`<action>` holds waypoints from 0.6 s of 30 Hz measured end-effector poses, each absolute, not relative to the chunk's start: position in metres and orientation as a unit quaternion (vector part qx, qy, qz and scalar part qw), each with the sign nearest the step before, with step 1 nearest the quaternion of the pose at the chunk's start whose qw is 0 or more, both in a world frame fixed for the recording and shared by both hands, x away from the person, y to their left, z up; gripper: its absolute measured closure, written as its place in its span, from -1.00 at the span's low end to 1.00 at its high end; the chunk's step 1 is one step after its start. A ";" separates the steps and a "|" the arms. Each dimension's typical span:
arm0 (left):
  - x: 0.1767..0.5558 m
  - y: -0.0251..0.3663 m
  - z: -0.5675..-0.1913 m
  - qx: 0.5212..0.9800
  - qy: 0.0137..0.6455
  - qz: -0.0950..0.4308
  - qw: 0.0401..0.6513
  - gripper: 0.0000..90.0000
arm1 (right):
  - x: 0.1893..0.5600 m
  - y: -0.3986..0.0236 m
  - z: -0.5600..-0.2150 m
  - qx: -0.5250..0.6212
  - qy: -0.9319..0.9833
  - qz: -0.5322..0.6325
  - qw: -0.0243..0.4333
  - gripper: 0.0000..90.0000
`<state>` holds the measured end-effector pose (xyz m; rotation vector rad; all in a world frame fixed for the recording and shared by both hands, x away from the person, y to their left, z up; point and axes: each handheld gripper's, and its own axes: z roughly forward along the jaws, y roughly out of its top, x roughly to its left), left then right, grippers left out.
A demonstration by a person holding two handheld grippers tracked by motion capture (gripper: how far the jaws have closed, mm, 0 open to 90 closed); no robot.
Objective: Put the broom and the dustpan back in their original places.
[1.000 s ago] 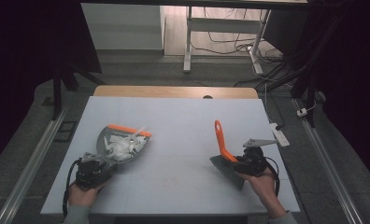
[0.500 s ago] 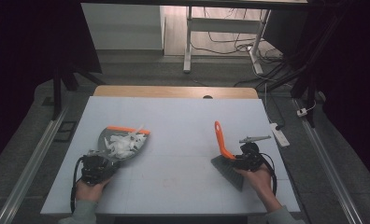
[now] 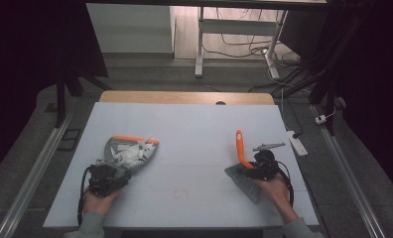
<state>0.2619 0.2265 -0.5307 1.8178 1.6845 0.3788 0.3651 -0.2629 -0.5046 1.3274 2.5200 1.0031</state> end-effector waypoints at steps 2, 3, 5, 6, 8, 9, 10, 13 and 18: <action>0.259 0.226 -0.530 0.693 0.633 0.146 0.312 -0.54 | 0.366 -0.263 -0.506 0.445 0.832 0.324 0.070 -0.06; 0.257 0.226 -0.529 0.694 0.631 0.147 0.313 -0.61 | 0.366 -0.263 -0.506 0.449 0.831 0.317 0.079 -0.10; 0.253 0.227 -0.526 0.697 0.625 0.150 0.317 -0.69 | 0.366 -0.263 -0.507 0.457 0.829 0.312 0.088 -0.13; 0.250 0.228 -0.525 0.698 0.623 0.155 0.317 -0.70 | 0.366 -0.264 -0.507 0.458 0.826 0.314 0.094 -0.14; 0.245 0.230 -0.522 0.701 0.617 0.157 0.321 -0.72 | 0.365 -0.265 -0.504 0.463 0.822 0.316 0.106 -0.15; 0.242 0.231 -0.520 0.701 0.615 0.160 0.323 -0.72 | 0.364 -0.266 -0.502 0.462 0.820 0.319 0.111 -0.16; 0.239 0.232 -0.518 0.703 0.611 0.163 0.327 -0.72 | 0.362 -0.267 -0.501 0.464 0.817 0.323 0.117 -0.17; 0.231 0.234 -0.511 0.709 0.593 0.174 0.339 -0.68 | 0.355 -0.271 -0.495 0.447 0.817 0.342 0.129 -0.17; 0.228 0.236 -0.502 0.734 0.544 0.168 0.371 -0.56 | 0.339 -0.277 -0.487 0.407 0.819 0.384 0.124 -0.12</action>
